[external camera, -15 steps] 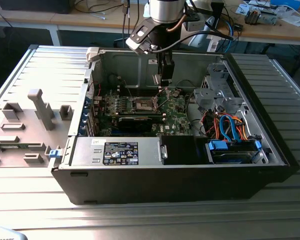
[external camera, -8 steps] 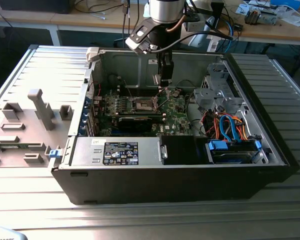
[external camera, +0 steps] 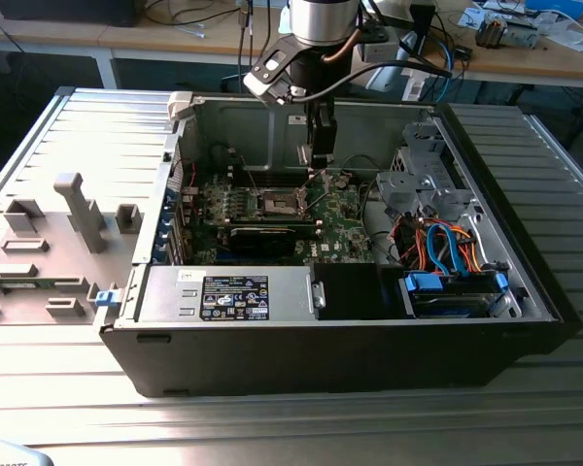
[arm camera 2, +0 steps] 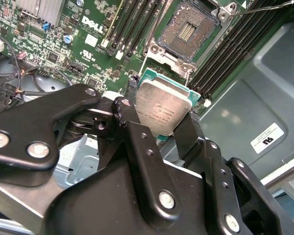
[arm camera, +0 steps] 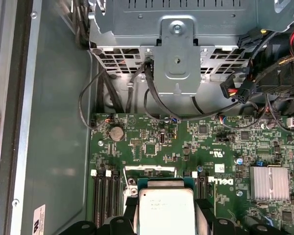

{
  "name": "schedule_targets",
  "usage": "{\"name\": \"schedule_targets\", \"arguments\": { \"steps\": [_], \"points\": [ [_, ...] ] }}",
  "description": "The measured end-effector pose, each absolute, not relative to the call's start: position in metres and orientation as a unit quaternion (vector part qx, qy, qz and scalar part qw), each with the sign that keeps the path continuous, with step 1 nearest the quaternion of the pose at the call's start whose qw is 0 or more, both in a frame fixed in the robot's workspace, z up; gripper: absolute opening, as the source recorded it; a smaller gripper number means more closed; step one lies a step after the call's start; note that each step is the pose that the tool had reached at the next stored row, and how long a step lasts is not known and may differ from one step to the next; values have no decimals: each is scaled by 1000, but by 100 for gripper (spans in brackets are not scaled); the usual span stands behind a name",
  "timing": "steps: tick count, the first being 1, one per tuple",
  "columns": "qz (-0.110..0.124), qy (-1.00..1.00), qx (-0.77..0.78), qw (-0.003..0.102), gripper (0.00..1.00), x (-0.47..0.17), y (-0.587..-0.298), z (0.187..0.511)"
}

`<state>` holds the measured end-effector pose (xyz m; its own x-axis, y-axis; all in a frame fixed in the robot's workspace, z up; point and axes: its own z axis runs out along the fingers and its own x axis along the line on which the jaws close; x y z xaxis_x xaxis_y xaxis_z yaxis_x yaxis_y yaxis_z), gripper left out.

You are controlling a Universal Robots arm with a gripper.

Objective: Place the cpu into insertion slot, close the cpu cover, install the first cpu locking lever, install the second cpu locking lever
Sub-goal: 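Place the cpu into insertion slot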

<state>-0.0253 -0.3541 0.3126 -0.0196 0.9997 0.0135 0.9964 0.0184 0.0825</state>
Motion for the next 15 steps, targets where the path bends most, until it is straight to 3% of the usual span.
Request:
{"name": "schedule_targets", "arguments": {
  "steps": [15],
  "points": [
    [34,701,712,25,55,-25,-354,312]
  ]
}}
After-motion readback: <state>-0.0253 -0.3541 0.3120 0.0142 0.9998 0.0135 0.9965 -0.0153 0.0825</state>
